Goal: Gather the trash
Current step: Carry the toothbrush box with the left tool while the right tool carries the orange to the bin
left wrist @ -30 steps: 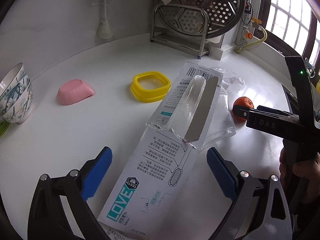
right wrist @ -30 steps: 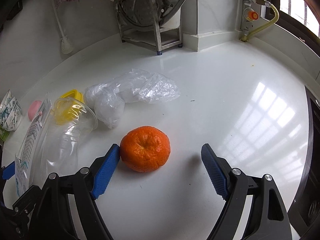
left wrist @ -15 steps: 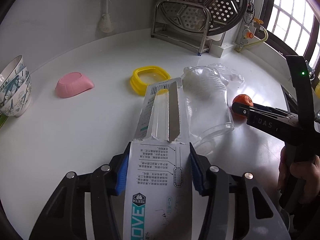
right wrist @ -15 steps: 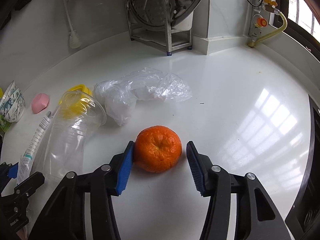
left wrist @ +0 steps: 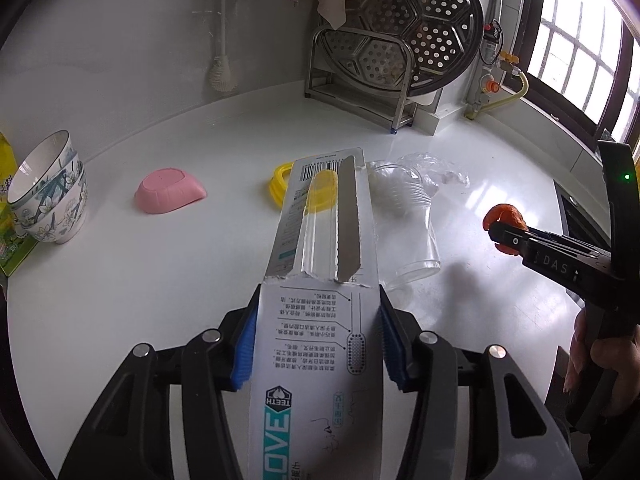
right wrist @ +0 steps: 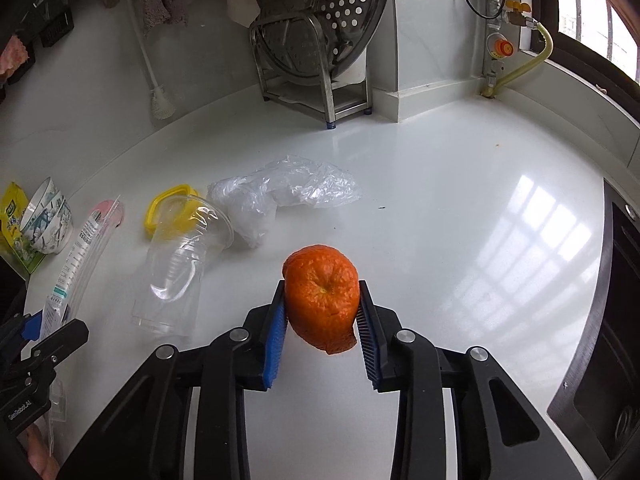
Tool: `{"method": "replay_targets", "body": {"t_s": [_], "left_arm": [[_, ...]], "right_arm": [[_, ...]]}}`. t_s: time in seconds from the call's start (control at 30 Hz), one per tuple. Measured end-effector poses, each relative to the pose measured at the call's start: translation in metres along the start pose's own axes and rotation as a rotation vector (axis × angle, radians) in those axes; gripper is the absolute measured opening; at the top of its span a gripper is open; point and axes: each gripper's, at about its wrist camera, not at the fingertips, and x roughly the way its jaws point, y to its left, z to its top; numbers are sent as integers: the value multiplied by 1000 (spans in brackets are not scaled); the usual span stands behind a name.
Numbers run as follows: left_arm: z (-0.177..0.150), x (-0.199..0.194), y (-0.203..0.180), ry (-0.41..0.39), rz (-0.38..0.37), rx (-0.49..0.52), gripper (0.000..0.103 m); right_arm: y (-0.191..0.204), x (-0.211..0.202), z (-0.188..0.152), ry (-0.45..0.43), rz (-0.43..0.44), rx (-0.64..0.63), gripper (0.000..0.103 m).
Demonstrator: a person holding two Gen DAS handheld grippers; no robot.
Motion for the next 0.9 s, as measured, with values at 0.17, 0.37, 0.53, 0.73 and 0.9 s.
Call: {"method": "replay_targets", "body": {"t_s": [0.17,0.37,0.53,0.73,0.9], "left_arm": [[0,-35,-15,-14,17,37,50],[-6,-83,-43,-34,1,24,50],[-22,-118,-82,-26,-43,58,50],[-54,-148,-128,-7,-104,83,50],[-83,-162,-166,20,-155,106,50]], "right_arm": [[-11,-45,-15,-4,3,20,32],[-25,-103,-47,16,4,20,32],[-45,-149,-83,48,8,44,32],[-75,-196,-135,94,15,83,32],[-93,-220,-177,134,7,91,32]]}}
